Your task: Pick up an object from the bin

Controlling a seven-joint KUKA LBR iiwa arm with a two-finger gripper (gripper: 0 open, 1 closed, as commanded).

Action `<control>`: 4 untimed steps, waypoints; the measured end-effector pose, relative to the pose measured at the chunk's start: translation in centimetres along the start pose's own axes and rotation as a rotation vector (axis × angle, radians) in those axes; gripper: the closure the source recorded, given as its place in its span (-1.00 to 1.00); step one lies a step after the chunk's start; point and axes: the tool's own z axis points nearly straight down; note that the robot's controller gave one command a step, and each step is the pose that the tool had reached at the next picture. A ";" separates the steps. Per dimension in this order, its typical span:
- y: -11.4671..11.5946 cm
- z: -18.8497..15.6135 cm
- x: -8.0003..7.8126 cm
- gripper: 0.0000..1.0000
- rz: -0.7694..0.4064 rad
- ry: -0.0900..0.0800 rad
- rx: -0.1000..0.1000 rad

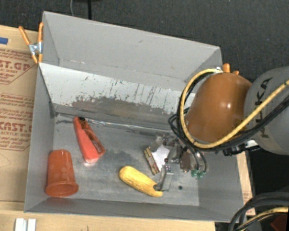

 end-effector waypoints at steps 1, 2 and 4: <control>0.0 -0.4 -0.2 -1.00 0.001 -0.008 0.000; 0.8 6.1 0.5 -1.00 0.004 -0.009 -0.001; 1.3 9.1 0.6 -1.00 0.172 -0.005 -0.003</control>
Offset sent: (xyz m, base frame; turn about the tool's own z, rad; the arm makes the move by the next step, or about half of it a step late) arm -0.0144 0.0133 -0.1192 0.0085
